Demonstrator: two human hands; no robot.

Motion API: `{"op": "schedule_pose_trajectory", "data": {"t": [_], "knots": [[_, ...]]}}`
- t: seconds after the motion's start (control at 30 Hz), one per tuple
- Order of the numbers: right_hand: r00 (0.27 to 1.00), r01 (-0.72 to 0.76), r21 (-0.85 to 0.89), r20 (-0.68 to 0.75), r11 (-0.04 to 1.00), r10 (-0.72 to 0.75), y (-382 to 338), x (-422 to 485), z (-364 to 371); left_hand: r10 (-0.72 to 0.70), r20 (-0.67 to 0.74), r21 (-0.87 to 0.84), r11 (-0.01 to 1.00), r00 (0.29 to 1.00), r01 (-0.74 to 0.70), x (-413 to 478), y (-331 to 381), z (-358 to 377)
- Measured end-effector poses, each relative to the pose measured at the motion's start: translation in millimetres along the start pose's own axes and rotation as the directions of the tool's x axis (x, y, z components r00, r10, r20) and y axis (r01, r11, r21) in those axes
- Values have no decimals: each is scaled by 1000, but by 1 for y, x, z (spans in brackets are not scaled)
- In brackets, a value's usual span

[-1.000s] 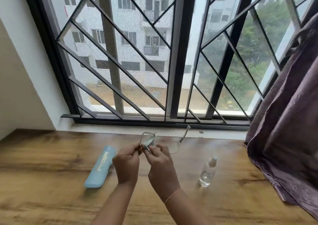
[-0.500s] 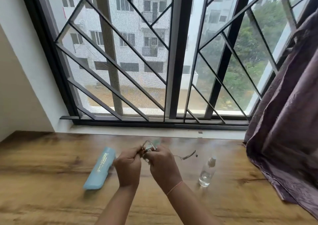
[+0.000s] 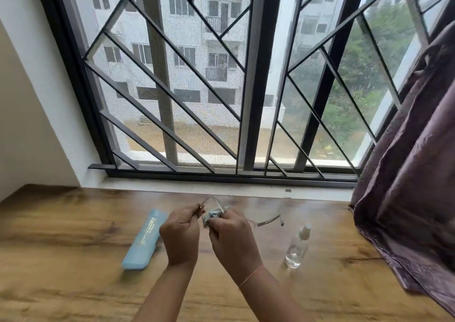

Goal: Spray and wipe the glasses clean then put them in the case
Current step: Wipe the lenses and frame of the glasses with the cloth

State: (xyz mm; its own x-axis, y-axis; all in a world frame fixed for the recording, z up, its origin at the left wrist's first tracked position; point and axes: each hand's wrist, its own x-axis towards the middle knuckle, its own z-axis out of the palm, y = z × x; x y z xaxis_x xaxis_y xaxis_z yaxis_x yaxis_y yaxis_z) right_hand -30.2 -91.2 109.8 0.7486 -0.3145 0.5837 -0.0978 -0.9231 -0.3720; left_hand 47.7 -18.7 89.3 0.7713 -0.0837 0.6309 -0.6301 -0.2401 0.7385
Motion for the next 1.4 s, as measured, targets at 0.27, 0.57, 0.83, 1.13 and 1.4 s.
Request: {"op": "schedule_pose_trajectory", "data": {"t": [0.27, 0.57, 0.83, 1.13, 1.4], "knots": [[994, -80, -1, -72, 997, 80, 9, 19, -8, 11, -6, -13, 1000, 1000, -11, 2, 2, -1], [942, -196, 51, -266, 979, 202, 35, -10, -25, -5, -74, -15, 1000, 997, 4, 13, -2, -5], [968, -223, -10, -117, 975, 221, 42, -9, -19, -50, -75, -144, 989, 996, 39, 10, -1, 0], [967, -199, 3, -163, 980, 197, 39, 4, -24, 4, -83, -162, 987, 997, -17, 5, 12, -3], [972, -200, -59, -139, 978, 190, 38, -11, -24, -76, -128, -204, 978, 989, 49, 11, 6, -6]]}}
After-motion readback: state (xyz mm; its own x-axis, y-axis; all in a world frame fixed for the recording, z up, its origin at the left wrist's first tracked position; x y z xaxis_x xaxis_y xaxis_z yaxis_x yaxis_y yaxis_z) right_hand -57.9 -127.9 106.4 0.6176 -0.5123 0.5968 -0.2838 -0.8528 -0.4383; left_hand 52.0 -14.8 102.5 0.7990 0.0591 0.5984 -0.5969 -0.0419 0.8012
